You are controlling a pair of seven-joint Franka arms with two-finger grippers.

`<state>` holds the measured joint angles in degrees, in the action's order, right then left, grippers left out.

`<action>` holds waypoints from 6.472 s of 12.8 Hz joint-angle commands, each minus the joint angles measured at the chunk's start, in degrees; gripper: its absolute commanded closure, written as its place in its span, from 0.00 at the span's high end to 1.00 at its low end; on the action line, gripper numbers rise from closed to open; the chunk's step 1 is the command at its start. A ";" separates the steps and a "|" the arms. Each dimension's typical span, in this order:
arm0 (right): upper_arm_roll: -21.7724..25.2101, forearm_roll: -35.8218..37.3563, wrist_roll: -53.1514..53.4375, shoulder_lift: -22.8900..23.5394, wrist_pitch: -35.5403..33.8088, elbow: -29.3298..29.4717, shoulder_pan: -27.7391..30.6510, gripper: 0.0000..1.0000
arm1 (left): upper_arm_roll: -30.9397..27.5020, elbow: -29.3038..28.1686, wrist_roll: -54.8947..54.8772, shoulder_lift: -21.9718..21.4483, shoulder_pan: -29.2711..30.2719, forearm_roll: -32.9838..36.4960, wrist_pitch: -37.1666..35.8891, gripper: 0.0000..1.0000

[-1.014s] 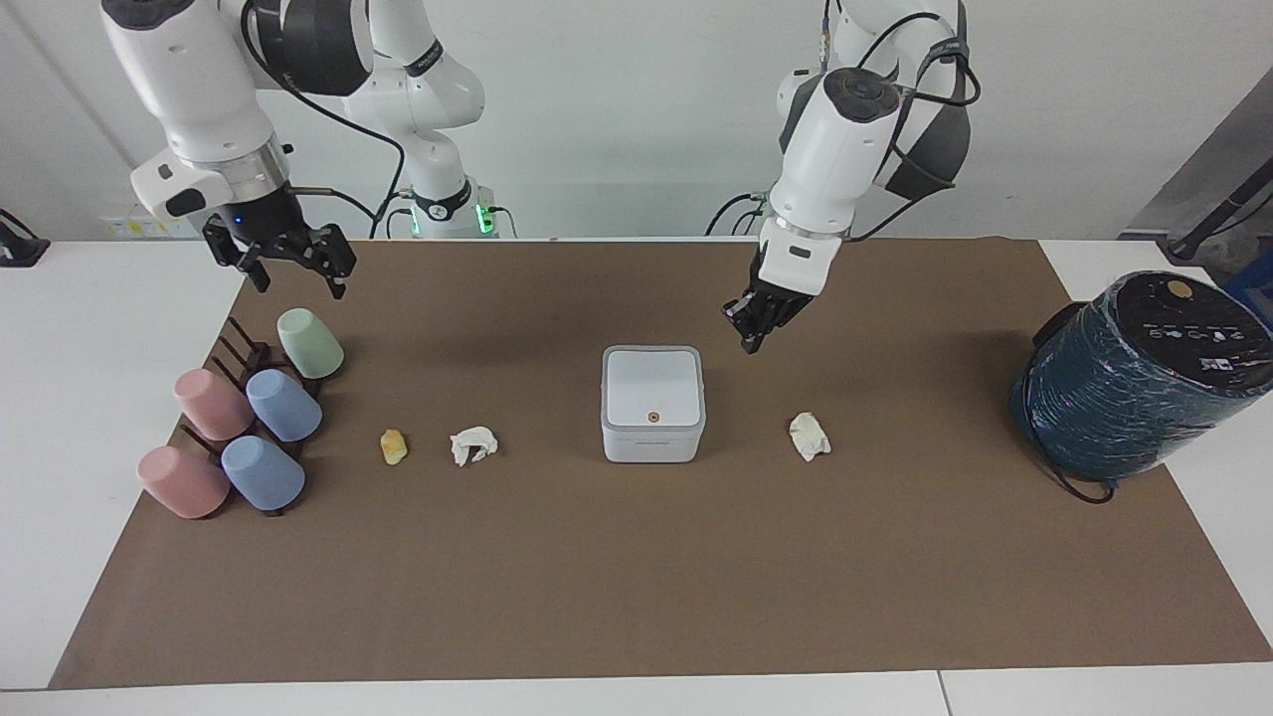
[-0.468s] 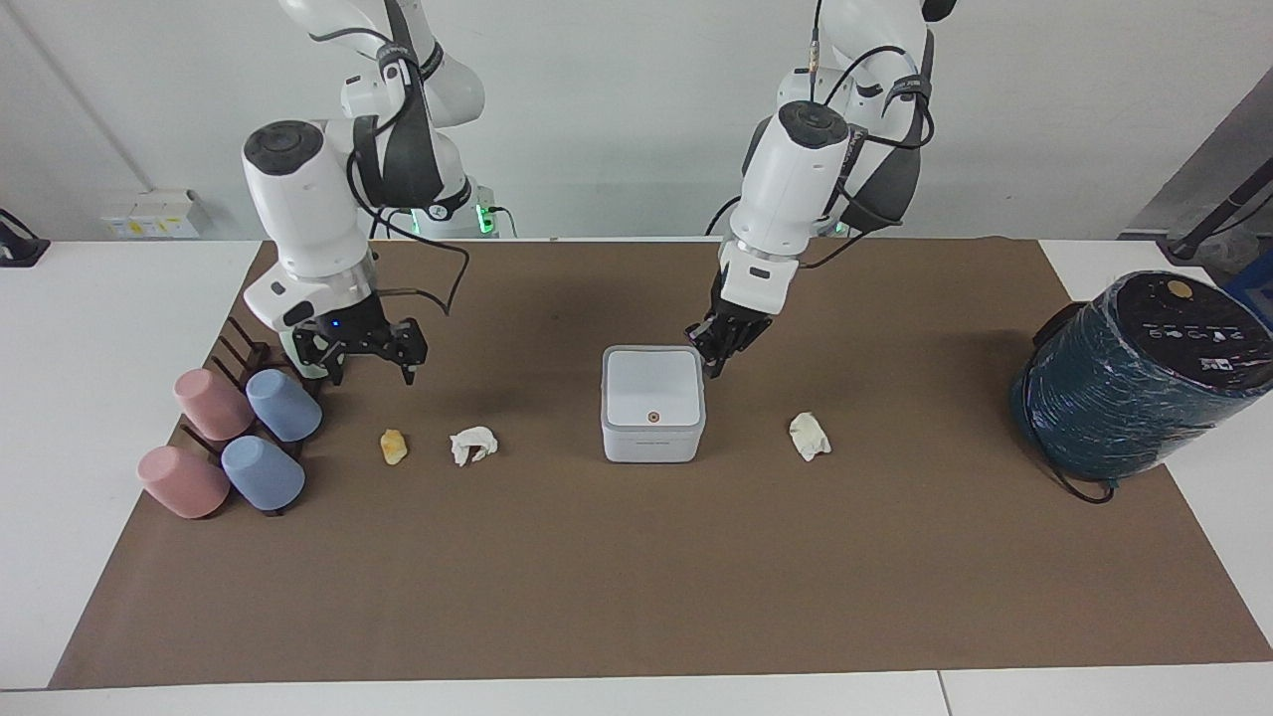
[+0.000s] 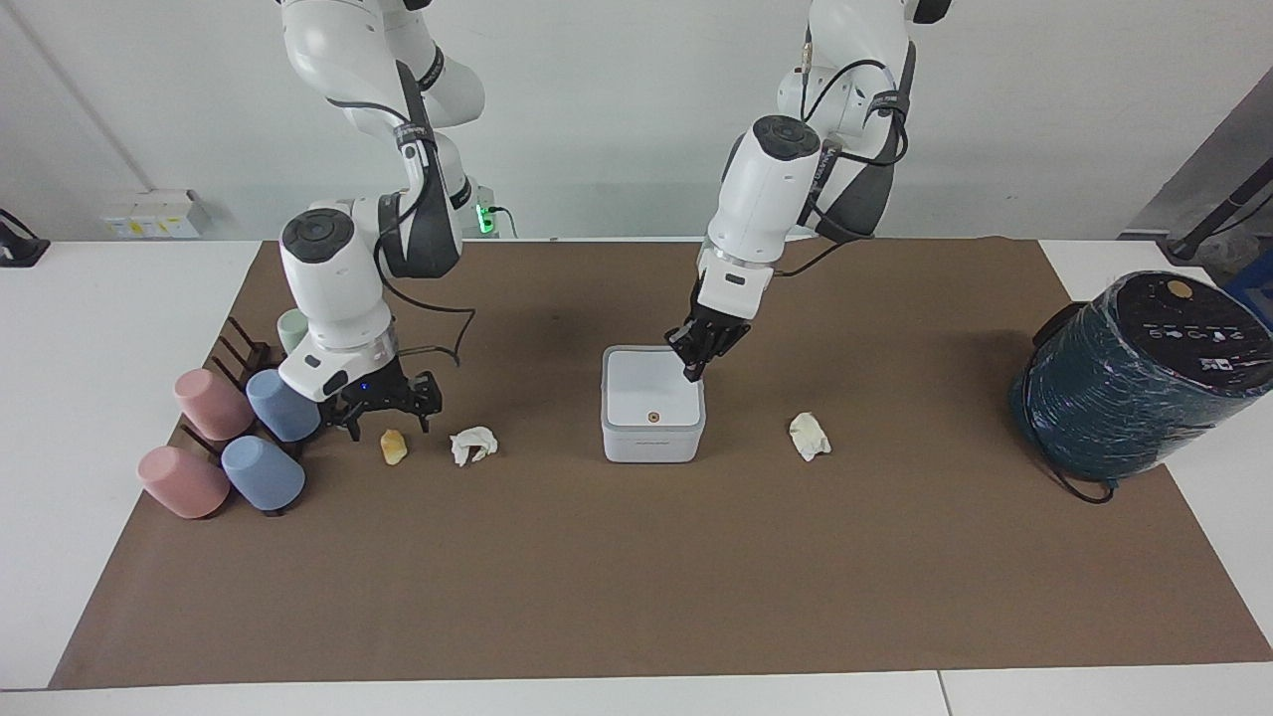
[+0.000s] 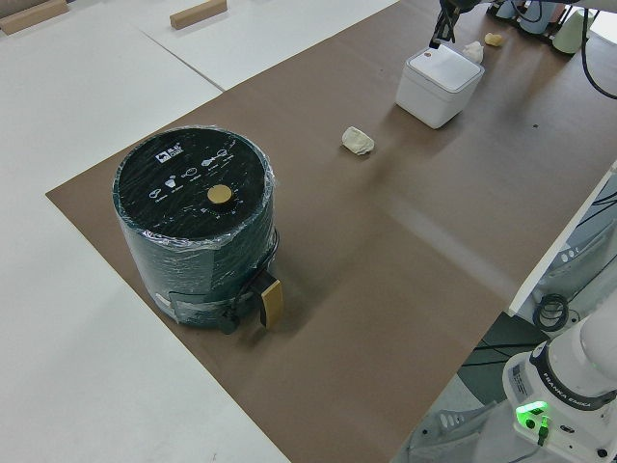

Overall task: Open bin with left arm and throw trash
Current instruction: 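Grasp the bin lid with the left gripper while the right gripper reaches the scrap, then lift the lid open with the left gripper while the right gripper grasps the scrap, then drop the yellow scrap into the open bin with the right gripper, then grasp the crumpled cream tissue with the left gripper, then drop the tissue in the bin while the right gripper reaches the white paper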

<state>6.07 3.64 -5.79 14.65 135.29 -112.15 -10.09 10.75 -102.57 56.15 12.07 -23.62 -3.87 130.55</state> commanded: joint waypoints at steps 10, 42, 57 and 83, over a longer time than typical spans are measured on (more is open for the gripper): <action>-0.09 -0.66 -16.19 2.40 7.17 -7.46 2.80 0.65 | -0.99 0.18 1.85 5.59 -3.37 -0.62 8.22 0.00; -8.53 -17.61 36.97 -1.39 -0.75 10.82 -12.05 0.00 | -1.52 12.94 -20.18 5.60 10.42 2.11 -20.69 0.35; -8.53 -25.00 41.11 3.28 3.22 10.20 -18.56 1.00 | -1.78 -10.45 -39.97 4.80 16.85 2.20 5.50 0.81; -7.91 -11.58 37.73 2.75 6.30 11.43 -13.84 0.54 | -0.64 10.64 -24.36 6.91 8.08 0.44 -12.60 0.00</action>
<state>-1.36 -12.17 37.46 17.61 141.93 -101.23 -28.19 10.69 -94.09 26.51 17.69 -11.15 -3.44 119.38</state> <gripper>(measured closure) 0.537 0.974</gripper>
